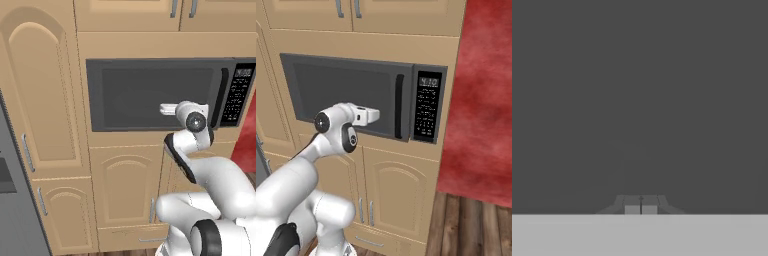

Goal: Pick the marshmallow from the counter and place it in the microwave. Then turn on the microwave.

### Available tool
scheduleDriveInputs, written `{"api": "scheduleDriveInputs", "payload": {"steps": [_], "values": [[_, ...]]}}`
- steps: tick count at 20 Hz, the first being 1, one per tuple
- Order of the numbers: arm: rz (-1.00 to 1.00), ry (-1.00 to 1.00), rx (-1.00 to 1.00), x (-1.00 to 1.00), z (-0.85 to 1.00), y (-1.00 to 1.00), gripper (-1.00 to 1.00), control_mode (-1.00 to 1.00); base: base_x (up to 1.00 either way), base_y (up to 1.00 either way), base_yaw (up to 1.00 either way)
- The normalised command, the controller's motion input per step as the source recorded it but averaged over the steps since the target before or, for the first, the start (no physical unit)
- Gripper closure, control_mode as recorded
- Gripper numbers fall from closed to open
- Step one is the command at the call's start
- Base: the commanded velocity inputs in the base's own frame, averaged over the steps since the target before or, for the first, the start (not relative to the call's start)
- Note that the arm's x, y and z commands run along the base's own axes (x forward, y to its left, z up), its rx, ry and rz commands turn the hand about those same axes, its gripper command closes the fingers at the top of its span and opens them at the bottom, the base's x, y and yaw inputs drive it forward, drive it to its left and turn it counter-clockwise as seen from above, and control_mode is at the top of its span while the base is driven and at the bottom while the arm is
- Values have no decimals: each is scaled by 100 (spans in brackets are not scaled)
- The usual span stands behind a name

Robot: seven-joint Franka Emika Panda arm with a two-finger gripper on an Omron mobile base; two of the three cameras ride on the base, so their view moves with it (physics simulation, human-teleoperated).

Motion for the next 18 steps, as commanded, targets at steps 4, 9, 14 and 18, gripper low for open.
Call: {"api": "scheduleDriveInputs", "payload": {"steps": [4,9,14,18], "values": [[6,4,2,13,11,-1,100,-100,0,0,0],[5,4,2,12,12,-2,100,-100,0,0,0],[4,3,0,11,8,-1,100,-100,0,0,0],[3,2,0,7,3,0,100,-100,0,0,0]]}}
